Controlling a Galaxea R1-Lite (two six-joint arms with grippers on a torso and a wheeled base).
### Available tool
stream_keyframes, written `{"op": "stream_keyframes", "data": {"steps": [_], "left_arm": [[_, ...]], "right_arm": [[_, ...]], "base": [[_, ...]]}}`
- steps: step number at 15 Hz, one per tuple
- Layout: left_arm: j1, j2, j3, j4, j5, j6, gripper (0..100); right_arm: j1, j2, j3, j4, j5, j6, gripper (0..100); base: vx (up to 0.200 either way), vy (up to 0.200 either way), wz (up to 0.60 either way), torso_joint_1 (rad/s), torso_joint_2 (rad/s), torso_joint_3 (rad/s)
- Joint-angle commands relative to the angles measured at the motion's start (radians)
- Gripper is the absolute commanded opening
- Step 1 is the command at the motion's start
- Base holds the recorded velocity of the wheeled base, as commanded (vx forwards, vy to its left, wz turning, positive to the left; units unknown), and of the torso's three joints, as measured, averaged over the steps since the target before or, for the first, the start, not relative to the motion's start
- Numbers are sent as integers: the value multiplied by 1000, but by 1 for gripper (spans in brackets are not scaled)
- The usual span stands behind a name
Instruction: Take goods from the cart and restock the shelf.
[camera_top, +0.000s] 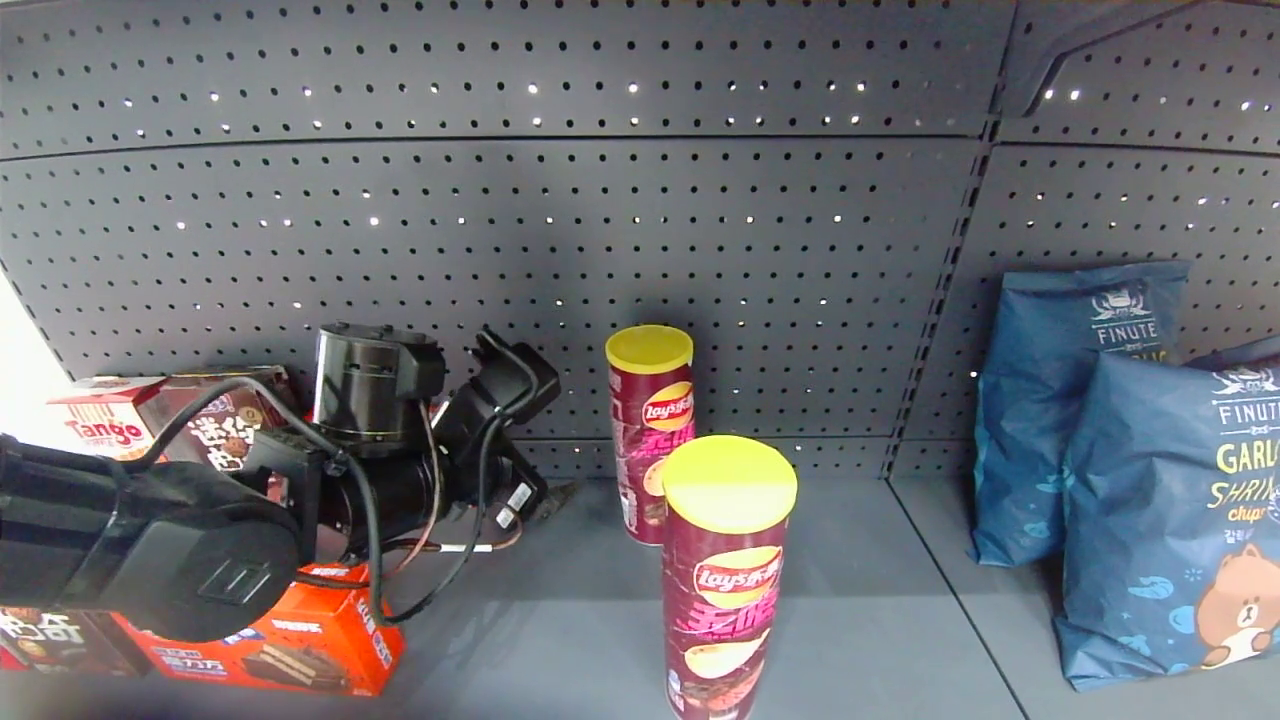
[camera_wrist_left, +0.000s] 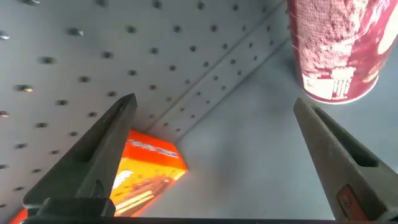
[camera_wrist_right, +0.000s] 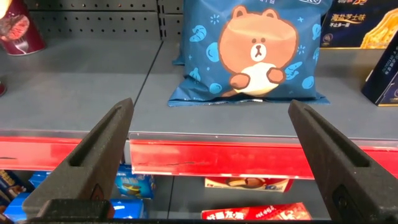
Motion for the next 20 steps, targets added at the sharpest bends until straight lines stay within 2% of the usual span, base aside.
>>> {"op": "stream_keyframes", "data": {"steps": [1, 7, 8, 10, 20], "left_arm": [[-19, 44, -5, 0, 2, -1, 100], [-49, 104, -63, 1, 3, -2, 100], [-50, 111, -72, 1, 5, -14, 100], [-49, 121, -84, 1, 6, -24, 100], [-29, 154, -132, 1, 13, -24, 100]], "right_arm": [[0, 1, 0, -1, 0, -1, 100], [0, 1, 0, 0, 0, -1, 100], [0, 1, 0, -1, 0, -1, 100], [0, 1, 0, 0, 0, -1, 100], [0, 1, 0, -1, 0, -1, 100]], "base": [[0, 0, 0, 0, 0, 0], [0, 0, 0, 0, 0, 0], [0, 0, 0, 0, 0, 0], [0, 0, 0, 0, 0, 0], [0, 0, 0, 0, 0, 0]]}}
